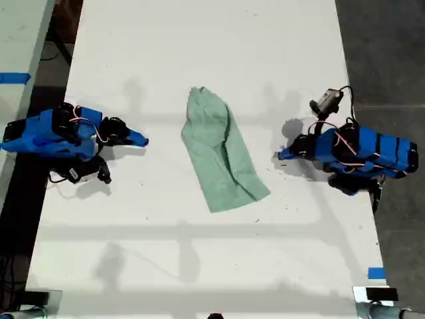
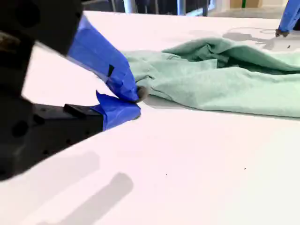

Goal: Fold t shirt

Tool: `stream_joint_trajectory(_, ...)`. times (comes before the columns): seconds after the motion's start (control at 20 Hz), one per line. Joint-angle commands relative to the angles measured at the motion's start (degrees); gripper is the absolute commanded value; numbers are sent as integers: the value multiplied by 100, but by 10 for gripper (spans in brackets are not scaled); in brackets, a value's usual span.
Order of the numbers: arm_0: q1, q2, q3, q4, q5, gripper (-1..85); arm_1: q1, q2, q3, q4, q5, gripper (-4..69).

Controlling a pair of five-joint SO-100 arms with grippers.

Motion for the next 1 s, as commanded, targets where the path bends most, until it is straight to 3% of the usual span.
stream_joint_trajectory(0.0, 422, 35, 9, 35, -132, -1, -281, 79, 290, -360, 554, 20)
stream_joint_trajectory(0.2, 422, 35, 9, 35, -141, -1, -448, 70, 290, -387, 642, 20)
stream_joint_trajectory(0.35, 396, 35, 9, 35, -105, 1, -431, -343, -176, -492, 308, 16)
stream_joint_trajectory(0.5, 404, 35, -9, 26, 62, 5, -932, -3129, -1705, -1178, 360, 15)
stream_joint_trajectory(0.55, 396, 35, -18, 26, 70, 6, -1195, -4403, -2452, -1257, 439, 32)
stream_joint_trajectory(0.6, 396, 35, -18, 26, 70, 4, -1450, -5511, -3120, -1310, 510, 115)
stream_joint_trajectory(0.7, 413, 35, -18, 26, 70, 4, -1784, -6961, -4078, -1503, 580, 178)
stream_joint_trajectory(0.95, 422, 35, -18, 26, 70, 3, -2241, -8745, -5063, -2136, 677, 224)
